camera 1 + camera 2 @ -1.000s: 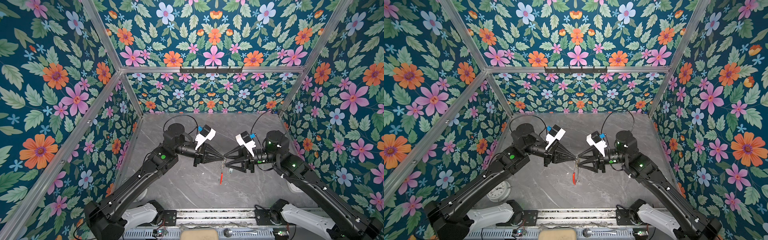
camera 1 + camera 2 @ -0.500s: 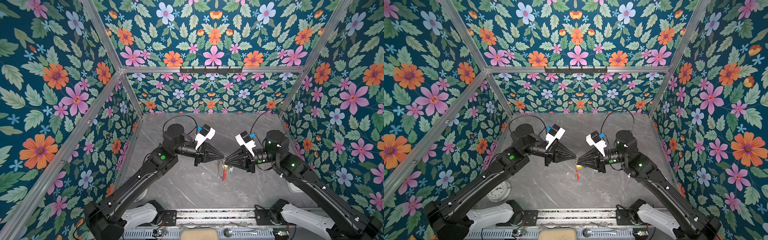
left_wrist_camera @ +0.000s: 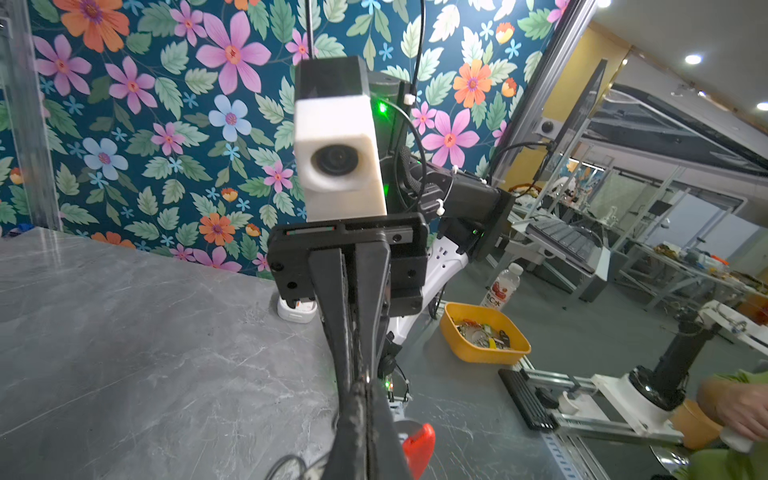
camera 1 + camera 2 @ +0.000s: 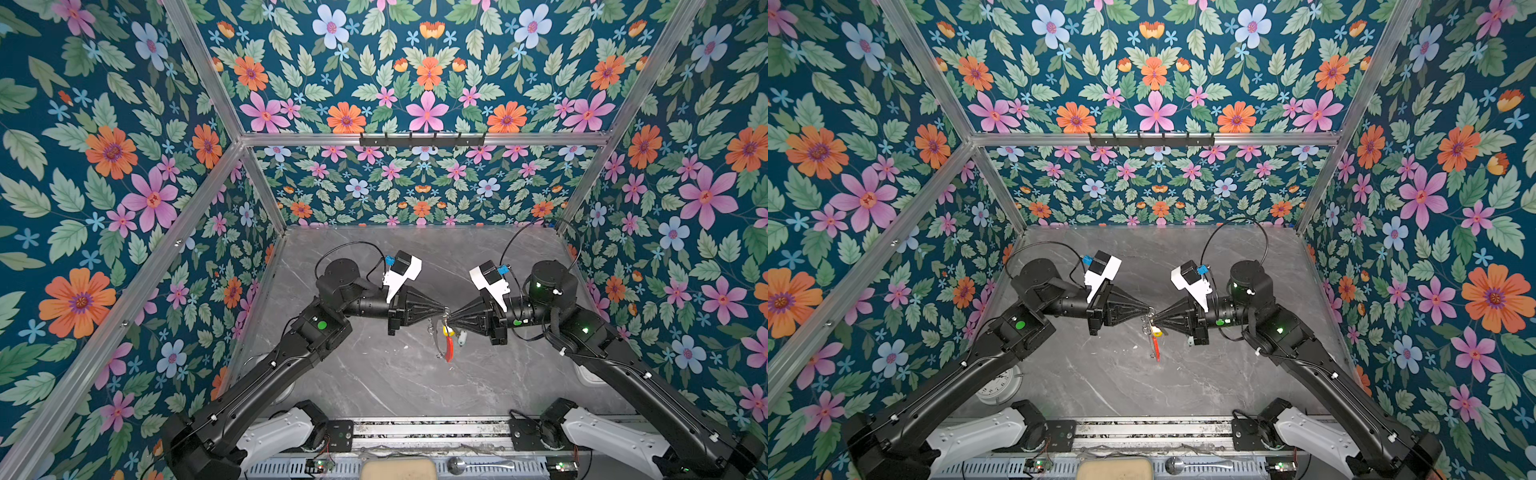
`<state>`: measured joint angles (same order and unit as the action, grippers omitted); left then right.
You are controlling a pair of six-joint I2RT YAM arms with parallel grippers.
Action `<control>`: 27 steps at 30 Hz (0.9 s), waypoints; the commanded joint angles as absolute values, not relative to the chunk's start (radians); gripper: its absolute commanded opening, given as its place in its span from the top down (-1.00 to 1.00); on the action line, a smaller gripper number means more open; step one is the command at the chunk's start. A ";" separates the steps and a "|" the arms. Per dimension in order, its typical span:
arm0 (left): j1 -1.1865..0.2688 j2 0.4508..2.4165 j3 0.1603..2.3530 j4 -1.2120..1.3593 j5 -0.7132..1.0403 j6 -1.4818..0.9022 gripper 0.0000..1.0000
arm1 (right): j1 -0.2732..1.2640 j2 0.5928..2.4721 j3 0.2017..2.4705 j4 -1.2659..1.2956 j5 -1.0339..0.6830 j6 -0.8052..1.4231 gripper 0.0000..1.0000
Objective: Remove the keys from the keyring
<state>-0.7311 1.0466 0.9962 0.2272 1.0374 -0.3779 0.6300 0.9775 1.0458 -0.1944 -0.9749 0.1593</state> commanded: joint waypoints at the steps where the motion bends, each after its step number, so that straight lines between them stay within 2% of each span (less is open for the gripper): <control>1: -0.730 1.020 0.948 0.449 0.926 -0.456 1.00 | 0.648 0.989 1.050 -0.176 -0.923 0.166 1.00; 13: -0.735 1.021 0.716 1.031 0.812 -0.680 1.00 | 0.703 1.034 1.062 -0.158 -0.841 0.162 1.00; 17: -0.738 1.035 0.686 1.123 0.807 -0.712 1.00 | 0.705 1.036 1.060 -0.145 -0.822 0.169 1.00; 20: -0.736 1.027 0.678 1.094 0.800 -0.695 1.00 | 0.705 1.013 1.054 -0.155 -0.770 0.163 1.00; 27: -0.735 0.949 0.672 0.801 0.684 -0.526 1.00 | 0.705 0.915 0.990 -0.131 -0.566 0.166 1.00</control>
